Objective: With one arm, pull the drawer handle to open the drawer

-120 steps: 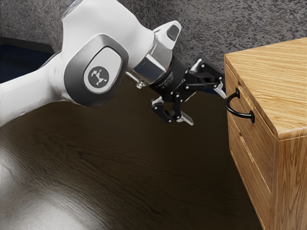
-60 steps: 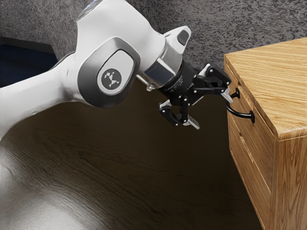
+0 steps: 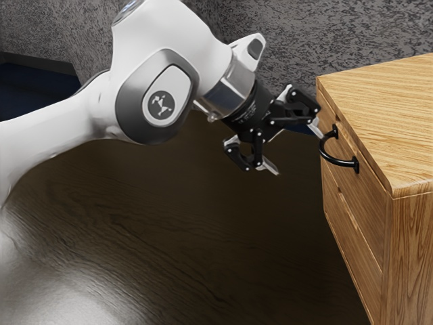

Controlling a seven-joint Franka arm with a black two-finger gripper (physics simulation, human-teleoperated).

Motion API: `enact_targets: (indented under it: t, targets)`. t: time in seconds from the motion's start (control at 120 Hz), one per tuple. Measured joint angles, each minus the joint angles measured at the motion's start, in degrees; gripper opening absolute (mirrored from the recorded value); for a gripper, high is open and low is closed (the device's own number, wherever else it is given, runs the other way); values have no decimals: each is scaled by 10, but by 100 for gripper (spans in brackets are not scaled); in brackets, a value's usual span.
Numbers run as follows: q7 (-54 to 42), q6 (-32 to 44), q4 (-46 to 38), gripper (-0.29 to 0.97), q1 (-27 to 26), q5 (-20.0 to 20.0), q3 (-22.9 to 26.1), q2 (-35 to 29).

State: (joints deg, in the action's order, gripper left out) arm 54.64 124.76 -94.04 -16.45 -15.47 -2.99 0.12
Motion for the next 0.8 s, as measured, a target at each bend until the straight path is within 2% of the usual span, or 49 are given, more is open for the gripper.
enact_targets:
  t: [0.458,0.8]
  targets:
    - [1,-1,2,68,10,0,1,-11]
    - [1,-1,1,68,-23,0,-4,-11]
